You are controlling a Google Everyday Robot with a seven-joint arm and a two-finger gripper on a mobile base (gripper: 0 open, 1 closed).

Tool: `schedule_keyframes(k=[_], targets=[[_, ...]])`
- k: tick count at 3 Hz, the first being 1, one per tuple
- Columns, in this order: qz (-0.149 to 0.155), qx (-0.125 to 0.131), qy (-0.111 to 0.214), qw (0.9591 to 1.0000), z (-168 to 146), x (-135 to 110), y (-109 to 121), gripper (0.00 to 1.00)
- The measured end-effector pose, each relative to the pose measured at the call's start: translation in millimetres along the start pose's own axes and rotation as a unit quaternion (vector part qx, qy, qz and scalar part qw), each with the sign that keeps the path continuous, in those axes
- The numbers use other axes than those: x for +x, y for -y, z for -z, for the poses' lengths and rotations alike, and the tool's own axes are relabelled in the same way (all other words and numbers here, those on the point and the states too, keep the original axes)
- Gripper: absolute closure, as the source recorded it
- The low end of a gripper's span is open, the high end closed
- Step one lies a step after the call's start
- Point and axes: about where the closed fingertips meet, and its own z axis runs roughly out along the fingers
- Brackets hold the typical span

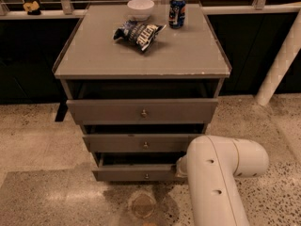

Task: Open bottom drawer

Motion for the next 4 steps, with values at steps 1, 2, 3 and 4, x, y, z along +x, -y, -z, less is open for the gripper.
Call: schedule_keyframes(k=[1, 2, 3, 4], targets=[[0.0, 0.0, 0.0, 1.0, -0.1, 0.0, -0.1, 1.0], [-0.003, -0.003, -0.001, 1.0, -1.9, 1.2, -2.6, 1.0], [-0.007, -0.007, -0.002, 1.0, -4.4, 2.3, -7.0, 1.0], [-0.007, -0.007, -0.002, 0.9999, -3.8, 1.9, -6.9, 1.0]])
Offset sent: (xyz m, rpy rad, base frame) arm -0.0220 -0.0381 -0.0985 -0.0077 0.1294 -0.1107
